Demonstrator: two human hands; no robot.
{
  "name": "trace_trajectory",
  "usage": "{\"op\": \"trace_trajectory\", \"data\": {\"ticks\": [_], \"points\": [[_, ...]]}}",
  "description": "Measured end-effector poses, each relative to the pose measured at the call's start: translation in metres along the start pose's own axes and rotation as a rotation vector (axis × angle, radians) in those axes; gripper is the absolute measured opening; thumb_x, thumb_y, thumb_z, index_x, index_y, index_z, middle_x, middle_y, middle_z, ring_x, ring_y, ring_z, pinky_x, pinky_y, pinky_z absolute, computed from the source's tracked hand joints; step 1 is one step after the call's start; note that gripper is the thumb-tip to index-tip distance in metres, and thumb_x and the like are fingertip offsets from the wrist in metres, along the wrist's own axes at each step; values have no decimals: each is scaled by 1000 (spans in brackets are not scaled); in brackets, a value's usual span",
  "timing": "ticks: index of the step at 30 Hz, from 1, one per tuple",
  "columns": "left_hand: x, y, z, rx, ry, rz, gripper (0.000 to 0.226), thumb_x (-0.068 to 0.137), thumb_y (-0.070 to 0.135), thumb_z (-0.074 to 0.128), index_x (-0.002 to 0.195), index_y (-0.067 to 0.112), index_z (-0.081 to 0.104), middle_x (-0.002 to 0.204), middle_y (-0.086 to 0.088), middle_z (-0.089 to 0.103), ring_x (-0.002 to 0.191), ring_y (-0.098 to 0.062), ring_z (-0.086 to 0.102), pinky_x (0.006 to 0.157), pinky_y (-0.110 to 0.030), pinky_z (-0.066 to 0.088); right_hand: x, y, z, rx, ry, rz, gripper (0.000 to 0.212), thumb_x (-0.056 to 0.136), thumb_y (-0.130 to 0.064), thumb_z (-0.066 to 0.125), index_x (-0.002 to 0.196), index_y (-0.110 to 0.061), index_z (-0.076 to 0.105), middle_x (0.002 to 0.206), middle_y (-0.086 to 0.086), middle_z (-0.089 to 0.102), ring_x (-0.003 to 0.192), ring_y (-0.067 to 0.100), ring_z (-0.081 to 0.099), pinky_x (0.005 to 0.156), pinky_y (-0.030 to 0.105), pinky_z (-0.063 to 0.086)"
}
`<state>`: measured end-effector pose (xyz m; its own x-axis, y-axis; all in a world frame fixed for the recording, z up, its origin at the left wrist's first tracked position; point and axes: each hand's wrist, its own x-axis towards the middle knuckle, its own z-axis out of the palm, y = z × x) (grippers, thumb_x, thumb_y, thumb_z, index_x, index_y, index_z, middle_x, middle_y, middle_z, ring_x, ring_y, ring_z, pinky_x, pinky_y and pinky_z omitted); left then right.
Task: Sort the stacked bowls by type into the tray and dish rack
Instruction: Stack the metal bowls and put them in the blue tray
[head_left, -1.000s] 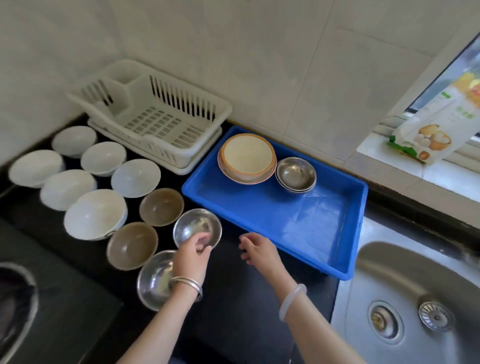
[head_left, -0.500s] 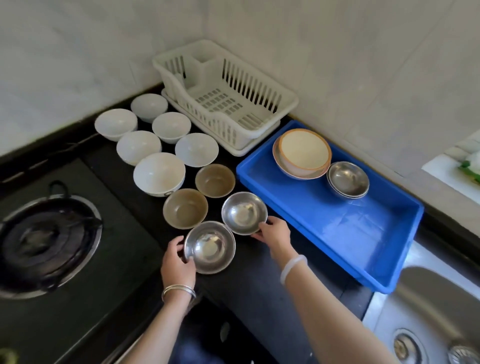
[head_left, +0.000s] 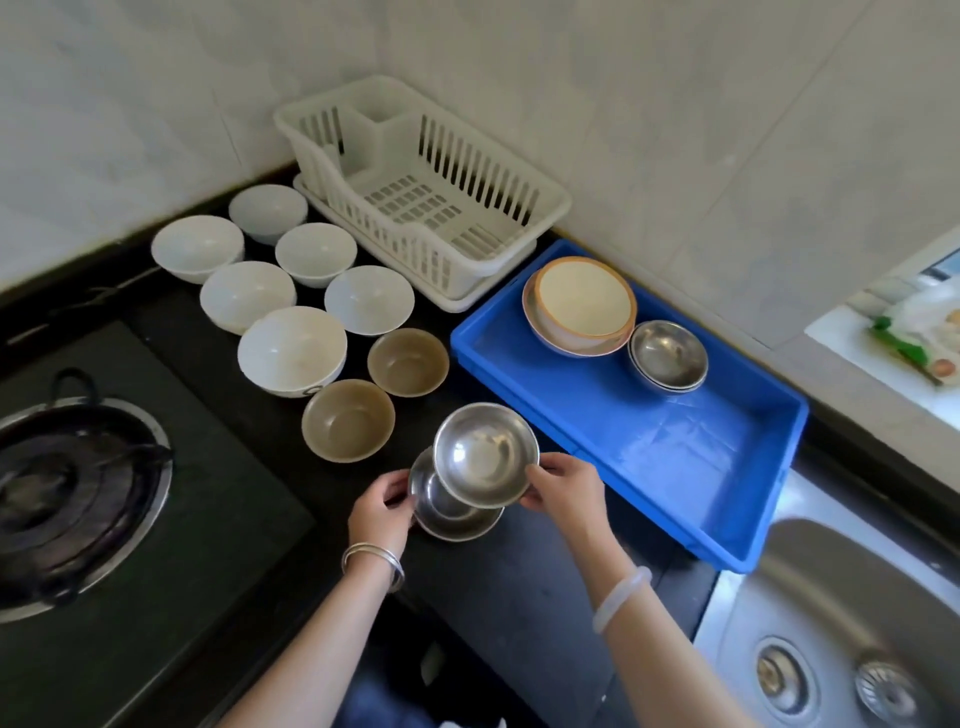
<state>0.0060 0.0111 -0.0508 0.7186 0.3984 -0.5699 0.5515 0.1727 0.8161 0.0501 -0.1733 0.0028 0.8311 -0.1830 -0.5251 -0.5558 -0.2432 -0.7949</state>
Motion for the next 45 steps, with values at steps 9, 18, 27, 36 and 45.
{"op": "trace_trajectory", "data": {"ticks": [9,18,27,36,45], "points": [[8,1,10,-54,-41,-63,12,90,15,55,99,13,62,97,-7,61,85,-14,59,66,-28,53,-4,18,6,-155,2,19,12,84,-14,59,85,-17,70,73,-1,73,57,7,70,52,13,52],[19,12,8,73,-163,-112,27,86,2,56,112,8,59,108,-11,60,98,-24,59,71,-33,52,3,34,13,-154,41,68,2,84,-21,64,85,-22,63,68,-5,68,50,2,63,47,13,49],[33,40,11,192,-332,-115,30,86,5,58,115,11,59,116,-12,61,107,-26,59,79,-35,54,2,30,14,177,-13,190,19,91,-14,60,107,-21,69,90,4,75,76,16,74,60,24,59],[32,110,76,168,-524,9,15,87,2,56,100,8,59,92,-3,64,82,-8,62,56,-16,55,19,0,-38,404,209,109,11,89,-14,63,95,-16,71,75,1,75,66,16,71,59,22,58],[26,153,209,155,-623,75,28,89,1,52,116,2,60,102,-10,60,94,-21,58,68,-20,53,77,-36,-141,367,361,34,9,90,-15,61,95,-15,68,84,5,70,55,12,70,55,18,56]]}}
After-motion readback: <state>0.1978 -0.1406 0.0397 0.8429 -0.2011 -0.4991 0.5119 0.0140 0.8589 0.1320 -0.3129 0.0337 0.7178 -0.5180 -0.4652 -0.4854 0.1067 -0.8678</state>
